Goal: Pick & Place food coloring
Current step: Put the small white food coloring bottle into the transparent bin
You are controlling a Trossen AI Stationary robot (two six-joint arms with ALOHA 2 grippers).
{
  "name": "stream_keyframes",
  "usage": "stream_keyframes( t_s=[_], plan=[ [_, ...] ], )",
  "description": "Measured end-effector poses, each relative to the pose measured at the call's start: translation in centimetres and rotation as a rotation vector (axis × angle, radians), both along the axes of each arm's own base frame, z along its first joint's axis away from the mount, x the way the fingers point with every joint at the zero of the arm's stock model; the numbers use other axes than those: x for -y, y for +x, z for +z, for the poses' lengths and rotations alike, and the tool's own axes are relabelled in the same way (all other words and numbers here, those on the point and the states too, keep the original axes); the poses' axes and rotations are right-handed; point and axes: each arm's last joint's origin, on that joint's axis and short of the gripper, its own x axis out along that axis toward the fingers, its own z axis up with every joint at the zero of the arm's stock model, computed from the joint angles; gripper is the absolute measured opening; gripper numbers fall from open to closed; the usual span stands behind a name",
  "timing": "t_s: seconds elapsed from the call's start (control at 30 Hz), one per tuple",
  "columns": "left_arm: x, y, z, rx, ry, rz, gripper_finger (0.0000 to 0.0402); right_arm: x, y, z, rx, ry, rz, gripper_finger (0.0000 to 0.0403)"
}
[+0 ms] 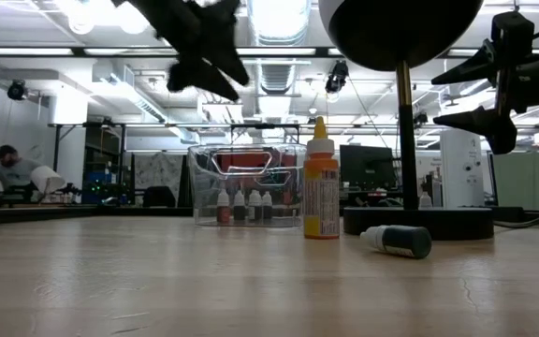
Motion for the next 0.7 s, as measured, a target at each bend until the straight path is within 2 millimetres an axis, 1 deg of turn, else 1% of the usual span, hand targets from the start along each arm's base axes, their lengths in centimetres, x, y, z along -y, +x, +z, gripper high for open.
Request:
stream_keyframes(
  t_s=[0.17, 0.23, 0.37, 0.47, 0.53, 0.63, 0.7],
  plan=[
    [3.4, -3.2, 0.9, -0.083, -0.117, -0.046, 0.0222, 0.0, 0.0, 0.0, 0.001, 0.000, -0.001, 0.0302],
    [4.5, -4.6, 1.0, -0.140, -0.170, -0.046, 0.0228, 0.0, 0.0, 0.0, 0.000, 0.000, -0.001, 0.0302],
    [6.6, -6.2, 1.1, -0.199, -0.269, -0.077, 0.0227, 0.0, 0.0, 0.0, 0.000, 0.000, -0.002, 0.0302],
    [8.1, -6.7, 0.9, -0.237, -0.378, -0.094, 0.0225, 0.0, 0.0, 0.0, 0.001, 0.000, -0.001, 0.0302],
    [9.1, -6.7, 0.7, -0.265, -0.451, -0.058, 0.0225, 0.0, 0.0, 0.0, 0.001, 0.000, -0.001, 0.0302],
    [10.6, -6.4, 0.1, -0.310, -0.521, -0.001, 0.0225, 0.0, 0.0, 0.0, 0.001, 0.000, -0.002, 0.0302],
    [11.7, -5.7, -0.1, -0.322, -0.563, 0.032, 0.0225, 0.0, 0.0, 0.0, 0.001, 0.000, -0.001, 0.0302]
  ],
)
